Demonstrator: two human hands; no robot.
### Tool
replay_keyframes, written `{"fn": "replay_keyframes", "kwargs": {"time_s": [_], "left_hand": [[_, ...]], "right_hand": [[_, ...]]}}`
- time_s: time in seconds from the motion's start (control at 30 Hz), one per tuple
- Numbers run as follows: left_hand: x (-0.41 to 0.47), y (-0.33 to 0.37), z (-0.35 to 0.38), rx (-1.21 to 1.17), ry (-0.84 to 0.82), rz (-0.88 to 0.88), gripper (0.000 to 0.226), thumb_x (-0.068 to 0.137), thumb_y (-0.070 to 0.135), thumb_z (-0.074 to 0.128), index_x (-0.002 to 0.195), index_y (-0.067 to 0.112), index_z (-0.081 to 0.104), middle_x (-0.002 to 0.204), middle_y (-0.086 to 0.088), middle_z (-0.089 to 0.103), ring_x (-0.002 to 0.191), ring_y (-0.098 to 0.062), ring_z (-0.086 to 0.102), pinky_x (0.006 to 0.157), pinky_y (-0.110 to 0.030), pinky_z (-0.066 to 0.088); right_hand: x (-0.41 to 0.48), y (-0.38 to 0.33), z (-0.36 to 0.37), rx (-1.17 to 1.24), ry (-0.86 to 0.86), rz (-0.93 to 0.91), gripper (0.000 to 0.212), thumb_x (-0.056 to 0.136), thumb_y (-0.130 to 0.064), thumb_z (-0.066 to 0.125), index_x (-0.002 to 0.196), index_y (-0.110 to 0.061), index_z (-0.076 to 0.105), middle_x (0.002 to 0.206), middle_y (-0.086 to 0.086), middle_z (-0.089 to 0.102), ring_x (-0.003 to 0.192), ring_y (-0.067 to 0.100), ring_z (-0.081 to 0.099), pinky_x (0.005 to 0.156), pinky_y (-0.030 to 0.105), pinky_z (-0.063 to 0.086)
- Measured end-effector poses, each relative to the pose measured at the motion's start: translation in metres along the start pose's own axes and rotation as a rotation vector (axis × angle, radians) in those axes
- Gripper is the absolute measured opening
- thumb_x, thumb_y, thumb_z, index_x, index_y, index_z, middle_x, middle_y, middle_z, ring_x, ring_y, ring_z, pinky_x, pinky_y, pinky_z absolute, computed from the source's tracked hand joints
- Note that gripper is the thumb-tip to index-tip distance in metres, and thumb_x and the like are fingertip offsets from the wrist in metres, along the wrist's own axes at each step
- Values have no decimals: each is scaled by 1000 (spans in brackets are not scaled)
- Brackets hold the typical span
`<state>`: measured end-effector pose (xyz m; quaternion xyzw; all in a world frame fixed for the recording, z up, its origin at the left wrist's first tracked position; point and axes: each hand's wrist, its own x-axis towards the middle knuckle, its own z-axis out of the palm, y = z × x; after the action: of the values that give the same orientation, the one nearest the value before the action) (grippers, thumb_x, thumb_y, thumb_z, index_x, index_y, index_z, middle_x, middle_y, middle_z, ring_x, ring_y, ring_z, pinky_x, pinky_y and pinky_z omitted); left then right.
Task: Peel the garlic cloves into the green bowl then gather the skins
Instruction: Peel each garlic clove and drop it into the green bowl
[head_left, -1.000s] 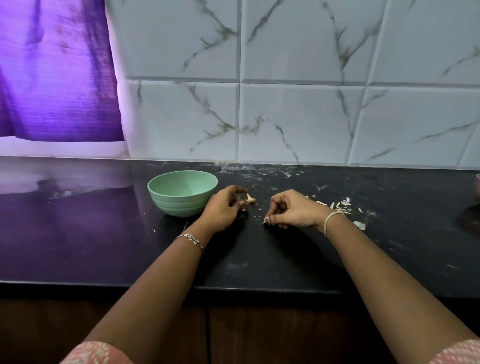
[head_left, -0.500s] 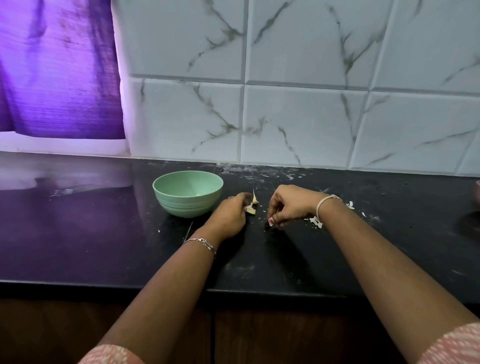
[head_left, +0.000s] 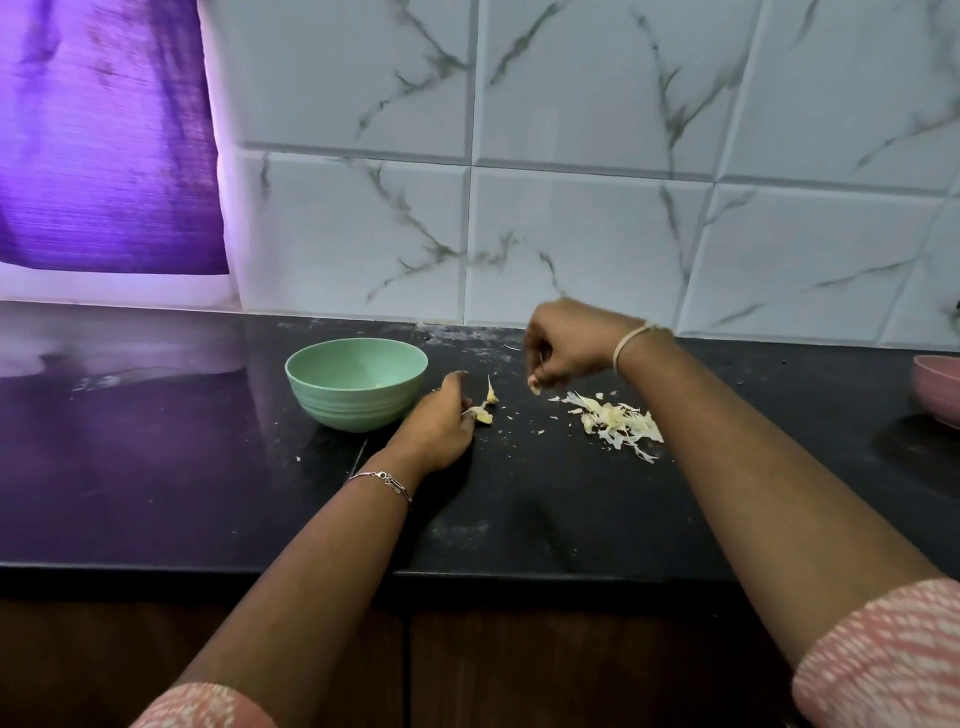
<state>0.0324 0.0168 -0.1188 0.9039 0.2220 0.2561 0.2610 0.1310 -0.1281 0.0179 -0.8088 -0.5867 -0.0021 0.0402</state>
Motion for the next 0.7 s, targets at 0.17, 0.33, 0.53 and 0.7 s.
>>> {"fn": "replay_keyframes", "kwargs": {"time_s": [0.17,0.33,0.53,0.7], "left_hand": [[0,0,0,-2,-3,-3,58,96,12,50,147,10,24,127,-9,60,119,-25,54,102,-36,41],[-2,0,1,9,14,9,57,95,11,50,146,7,25,127,-11,60,119,-28,54,101,-35,41],[-2,1,0,4,20,26,56,94,10,49,146,9,29,127,-13,59,119,-27,55,103,-39,42],[-4,5,0,3,27,96,57,89,9,53,143,9,35,135,-15,53,126,-25,50,105,-36,40]], "right_hand": [[-3,-16,-28,-148,250,-32,3,80,-11,77,82,-13,74,66,-6,63,64,9,61,58,20,42],[3,-15,64,-210,-50,13,18,79,-11,75,75,-18,58,98,9,68,91,27,65,73,30,49],[13,1,22,-184,121,25,20,82,-7,72,71,-19,61,92,6,72,88,22,66,74,29,50],[8,6,61,-122,-93,45,20,82,-2,65,69,-15,61,68,1,63,68,21,63,67,28,53]]}}
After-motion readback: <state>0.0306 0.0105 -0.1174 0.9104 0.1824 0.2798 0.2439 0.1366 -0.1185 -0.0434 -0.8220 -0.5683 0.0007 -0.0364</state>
